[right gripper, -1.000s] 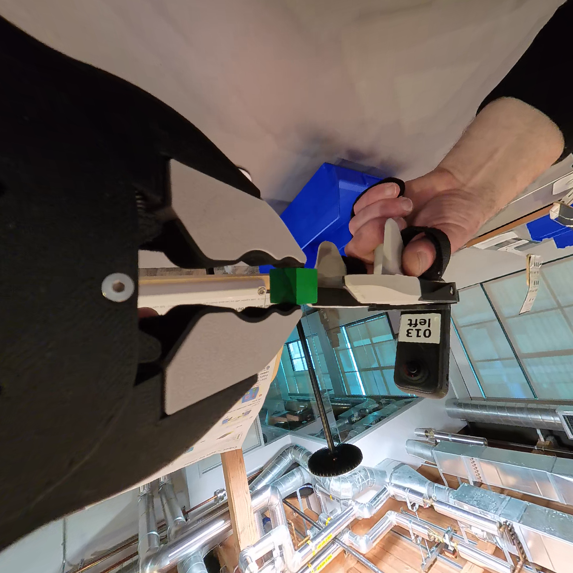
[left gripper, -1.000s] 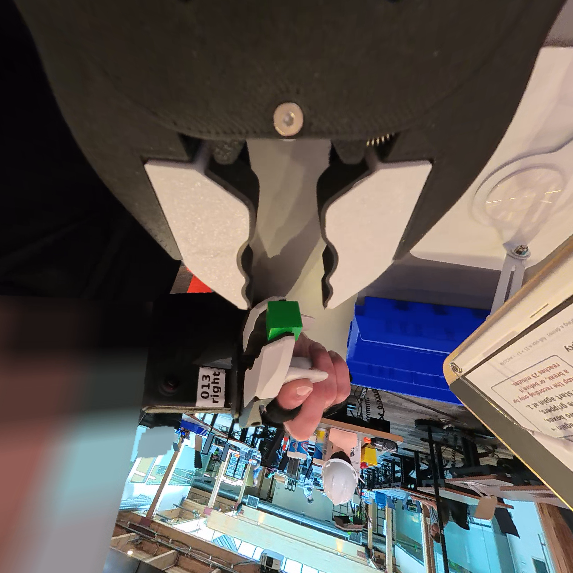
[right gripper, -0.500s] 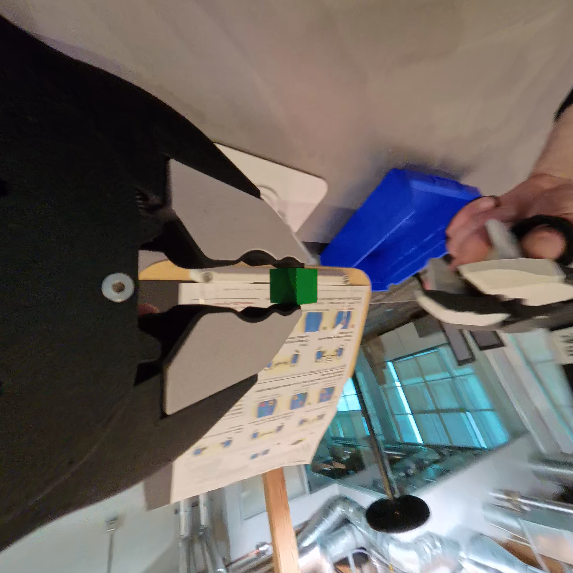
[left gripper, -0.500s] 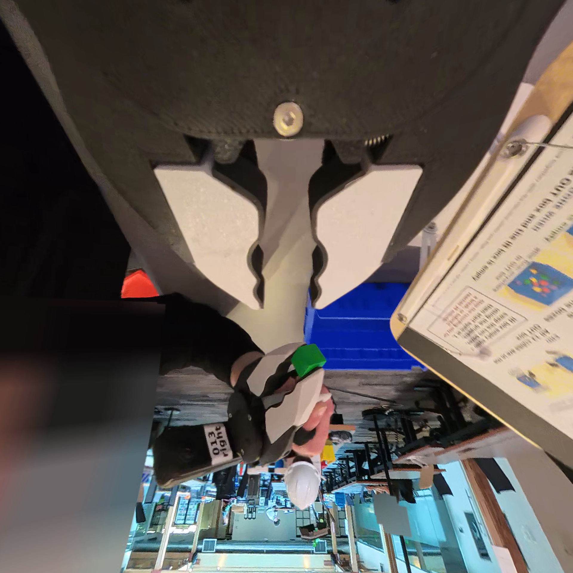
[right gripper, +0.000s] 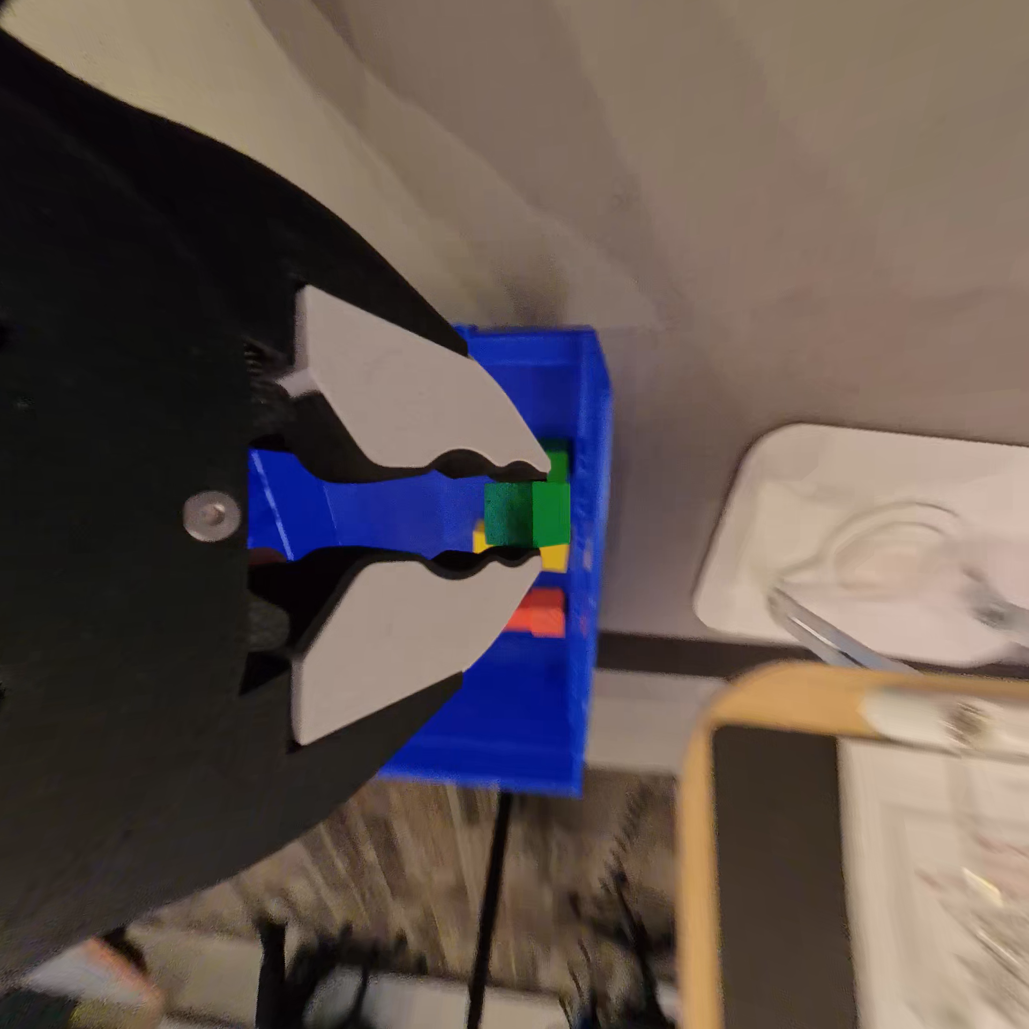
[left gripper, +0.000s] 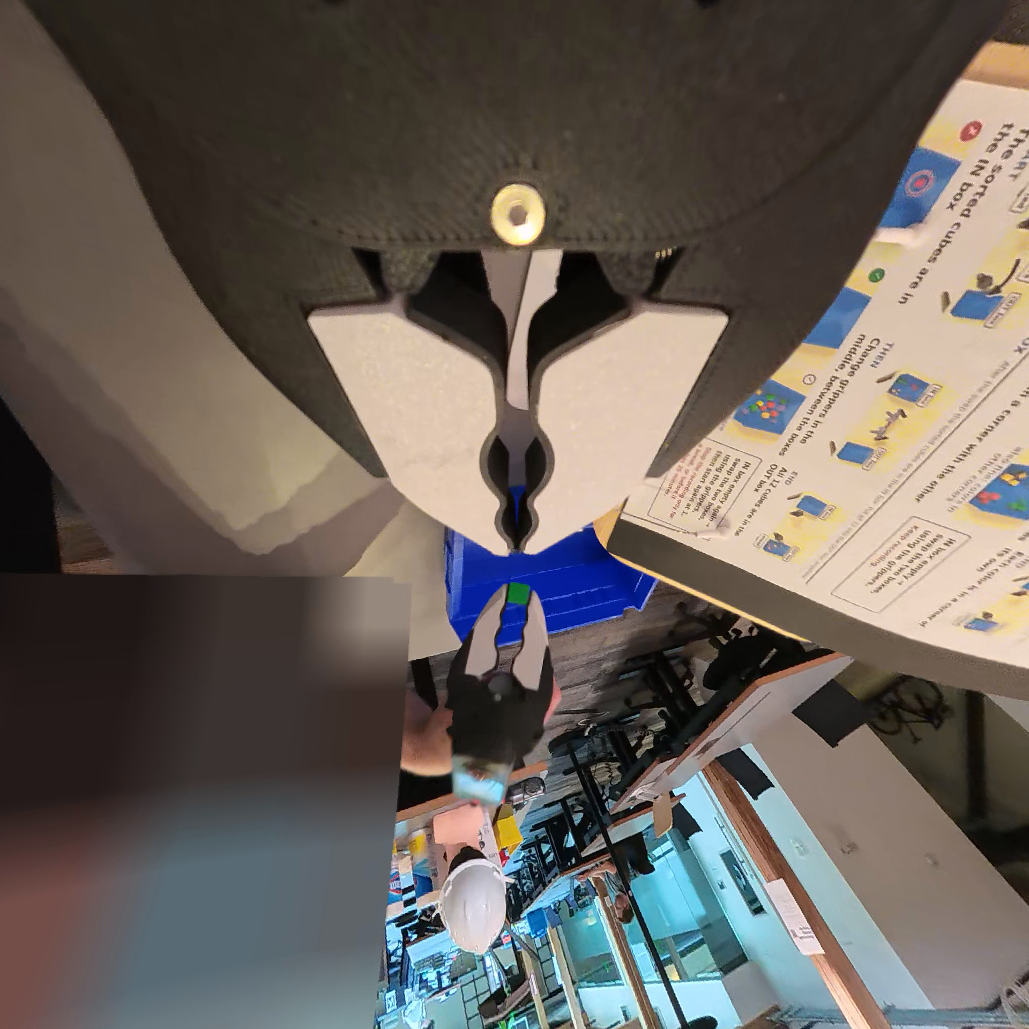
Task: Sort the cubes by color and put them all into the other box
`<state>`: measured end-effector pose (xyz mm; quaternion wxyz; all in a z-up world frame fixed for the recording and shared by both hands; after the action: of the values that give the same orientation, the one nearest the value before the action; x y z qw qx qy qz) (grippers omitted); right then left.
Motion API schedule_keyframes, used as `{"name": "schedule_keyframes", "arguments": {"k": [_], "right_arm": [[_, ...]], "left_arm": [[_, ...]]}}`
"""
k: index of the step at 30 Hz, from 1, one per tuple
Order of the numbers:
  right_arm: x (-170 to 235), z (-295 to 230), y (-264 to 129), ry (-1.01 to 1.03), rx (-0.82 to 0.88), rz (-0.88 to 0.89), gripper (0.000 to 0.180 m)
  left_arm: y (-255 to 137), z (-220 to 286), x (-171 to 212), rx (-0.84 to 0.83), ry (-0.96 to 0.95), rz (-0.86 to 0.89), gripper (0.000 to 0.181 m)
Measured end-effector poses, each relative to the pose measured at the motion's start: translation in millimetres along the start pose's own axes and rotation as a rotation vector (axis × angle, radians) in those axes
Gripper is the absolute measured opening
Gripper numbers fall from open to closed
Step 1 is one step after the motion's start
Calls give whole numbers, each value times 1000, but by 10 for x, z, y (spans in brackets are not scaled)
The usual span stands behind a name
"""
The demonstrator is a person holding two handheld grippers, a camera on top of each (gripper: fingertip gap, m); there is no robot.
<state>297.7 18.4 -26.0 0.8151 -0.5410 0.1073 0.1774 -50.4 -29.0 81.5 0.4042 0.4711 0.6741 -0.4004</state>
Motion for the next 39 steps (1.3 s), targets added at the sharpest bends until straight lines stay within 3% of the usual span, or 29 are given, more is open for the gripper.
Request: {"name": "schedule_keyframes", "arguments": {"k": [1,7,26,34,39], "right_arm": [[108,9,80,42,-55,-32,22],[482,12,584,158,-272,-160,22],[656,4,1186,185,-354,-291,22],[641,63,1071,223,-329,-268,30],[764,53,939,268,-343,-321,18]], "left_arm": [[3,-3,-7,-4,3,5,0],[2,-58,62,-22,-8,-30,0],[54,-44,130,-23,28,-95,0],[56,-22,136,-8,39,-117,0],[49,-11,123,-5,41,-117,0]]}}
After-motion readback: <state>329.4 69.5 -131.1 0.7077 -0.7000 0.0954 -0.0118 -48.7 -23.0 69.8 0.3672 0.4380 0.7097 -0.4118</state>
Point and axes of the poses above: each gripper's, where its closed fingertips meet, y out along the fingers, x out of its underside, z = x × y across the jaws, the point moved 8 cm from there along -y, back along the fingers, and after that the axes turned 7 degrees about -x, right-handed, at the moved point
